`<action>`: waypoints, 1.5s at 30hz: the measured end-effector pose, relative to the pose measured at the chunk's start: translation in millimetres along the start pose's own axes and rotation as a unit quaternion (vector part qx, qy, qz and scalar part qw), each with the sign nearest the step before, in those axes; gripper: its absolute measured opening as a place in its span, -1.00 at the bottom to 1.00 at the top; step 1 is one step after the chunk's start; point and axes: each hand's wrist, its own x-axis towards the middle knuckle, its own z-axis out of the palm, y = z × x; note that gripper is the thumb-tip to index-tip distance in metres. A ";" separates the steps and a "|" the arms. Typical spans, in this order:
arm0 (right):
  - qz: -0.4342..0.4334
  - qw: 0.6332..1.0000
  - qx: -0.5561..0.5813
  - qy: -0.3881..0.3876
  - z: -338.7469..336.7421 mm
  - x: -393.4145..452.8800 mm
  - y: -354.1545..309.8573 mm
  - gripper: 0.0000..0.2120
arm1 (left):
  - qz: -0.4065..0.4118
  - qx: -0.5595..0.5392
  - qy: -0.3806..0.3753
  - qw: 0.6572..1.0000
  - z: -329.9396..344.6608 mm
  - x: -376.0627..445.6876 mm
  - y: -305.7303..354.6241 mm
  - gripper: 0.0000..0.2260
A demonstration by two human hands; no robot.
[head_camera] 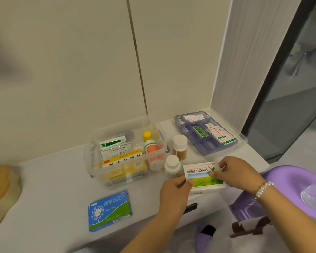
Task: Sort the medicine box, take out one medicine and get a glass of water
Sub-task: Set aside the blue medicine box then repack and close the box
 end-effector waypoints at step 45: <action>-0.230 0.884 0.406 0.001 41.3 25.3 -198.7 -0.70 | 0.128 -0.046 0.278 0.951 -209.2 23.5 34.7 -0.88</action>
